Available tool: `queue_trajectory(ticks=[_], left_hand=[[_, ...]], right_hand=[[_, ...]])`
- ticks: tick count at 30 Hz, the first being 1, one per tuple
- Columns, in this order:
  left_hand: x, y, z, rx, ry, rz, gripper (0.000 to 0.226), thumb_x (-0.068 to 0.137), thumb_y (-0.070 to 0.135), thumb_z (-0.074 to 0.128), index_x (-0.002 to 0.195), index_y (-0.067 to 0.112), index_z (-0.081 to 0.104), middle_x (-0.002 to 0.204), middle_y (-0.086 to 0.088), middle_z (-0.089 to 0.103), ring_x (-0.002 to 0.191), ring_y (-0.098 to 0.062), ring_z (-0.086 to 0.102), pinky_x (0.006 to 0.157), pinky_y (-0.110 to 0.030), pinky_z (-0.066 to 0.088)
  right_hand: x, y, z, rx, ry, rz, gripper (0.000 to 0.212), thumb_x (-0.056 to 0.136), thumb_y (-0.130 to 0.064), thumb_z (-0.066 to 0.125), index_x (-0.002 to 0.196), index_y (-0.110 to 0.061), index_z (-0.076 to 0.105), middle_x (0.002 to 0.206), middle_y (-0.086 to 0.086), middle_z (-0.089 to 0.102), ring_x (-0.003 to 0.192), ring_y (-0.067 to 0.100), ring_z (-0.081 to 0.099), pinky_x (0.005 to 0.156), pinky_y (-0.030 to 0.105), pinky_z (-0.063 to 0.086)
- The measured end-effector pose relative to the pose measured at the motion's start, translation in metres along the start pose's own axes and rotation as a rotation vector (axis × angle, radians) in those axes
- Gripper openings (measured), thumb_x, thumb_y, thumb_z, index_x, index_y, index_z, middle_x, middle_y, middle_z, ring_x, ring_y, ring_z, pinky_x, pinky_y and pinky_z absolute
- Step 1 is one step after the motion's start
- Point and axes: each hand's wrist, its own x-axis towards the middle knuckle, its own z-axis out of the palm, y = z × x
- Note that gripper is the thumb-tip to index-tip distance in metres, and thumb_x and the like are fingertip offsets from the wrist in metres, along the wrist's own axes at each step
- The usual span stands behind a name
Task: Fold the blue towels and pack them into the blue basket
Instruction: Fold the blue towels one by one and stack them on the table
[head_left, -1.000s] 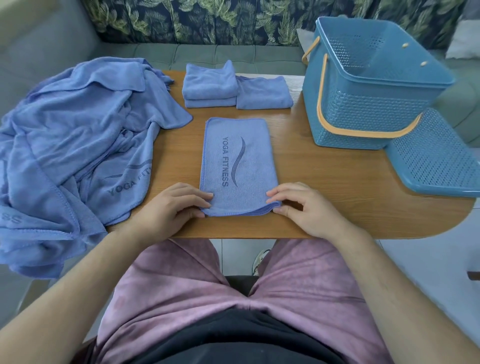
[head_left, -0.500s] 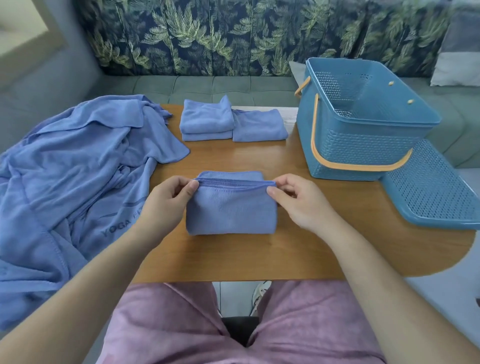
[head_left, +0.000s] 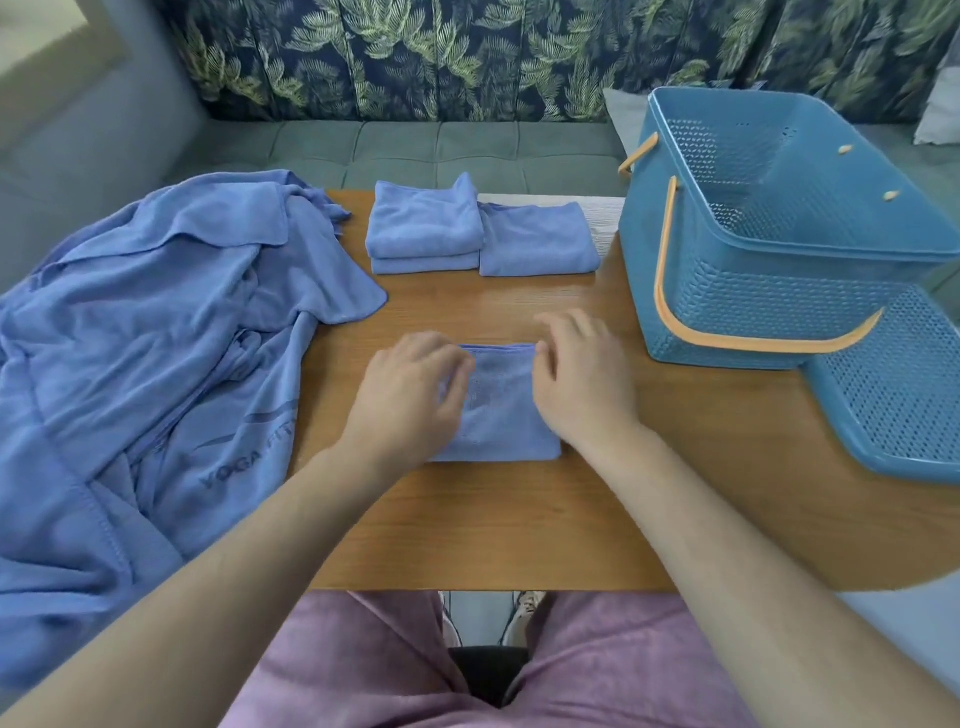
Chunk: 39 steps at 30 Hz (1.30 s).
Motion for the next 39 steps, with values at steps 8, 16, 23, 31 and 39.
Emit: queue_trajectory(ticks=[8,16,23,31,39], left_hand=[[-0.01,-0.023,0.025,0.096,-0.381,-0.128,0.068,0.096,0.061,0.016,0.156,0.033,0.029,0.165,0.008,0.016,0.153,-0.013,0.007,0.124,-0.036,0.005],[-0.044,0.007,0.002,0.151,-0.305,-0.49,0.055,0.1,0.046,0.046,0.152,0.03,0.036,0.144,-0.008,0.042,0.134,-0.028,0.034,0.108,-0.043,0.033],[-0.02,0.003,-0.014,-0.402,-0.28,-0.614,0.046,0.098,0.012,0.055,0.141,0.029,0.053,0.131,0.012,0.045,0.089,0.008,0.049,0.063,-0.003,0.041],[0.069,0.017,-0.02,-0.519,-0.109,-0.477,0.047,0.094,0.008,0.06,0.136,0.03,0.057,0.128,0.015,0.051,0.1,0.0,0.049,0.073,0.001,0.037],[0.214,0.006,0.021,-0.343,-0.202,-0.364,0.054,0.092,0.001,0.053,0.144,0.017,0.051,0.122,-0.003,0.052,0.086,-0.015,0.055,0.056,-0.008,0.041]], right_hand=[[-0.037,-0.013,0.028,-0.09,-0.423,0.013,0.06,0.106,-0.049,0.023,0.161,-0.024,0.02,0.169,-0.004,0.006,0.155,0.016,-0.004,0.126,0.04,0.004],[-0.054,-0.028,0.007,-0.08,-0.322,0.292,0.053,0.102,-0.04,0.041,0.152,-0.023,0.038,0.15,0.008,0.043,0.141,0.029,0.028,0.114,0.041,0.025],[-0.047,-0.024,-0.003,0.441,-0.135,0.404,0.05,0.089,-0.004,0.053,0.138,-0.015,0.053,0.133,-0.005,0.044,0.094,-0.009,0.041,0.081,0.001,0.035],[0.041,-0.013,-0.033,0.274,0.044,0.293,0.056,0.085,0.002,0.049,0.14,-0.009,0.052,0.137,0.004,0.045,0.122,0.023,0.05,0.099,0.025,0.036],[0.183,0.024,-0.018,-0.084,0.014,0.358,0.047,0.084,-0.008,0.056,0.131,-0.013,0.05,0.131,0.008,0.044,0.113,0.033,0.053,0.091,0.041,0.044]])
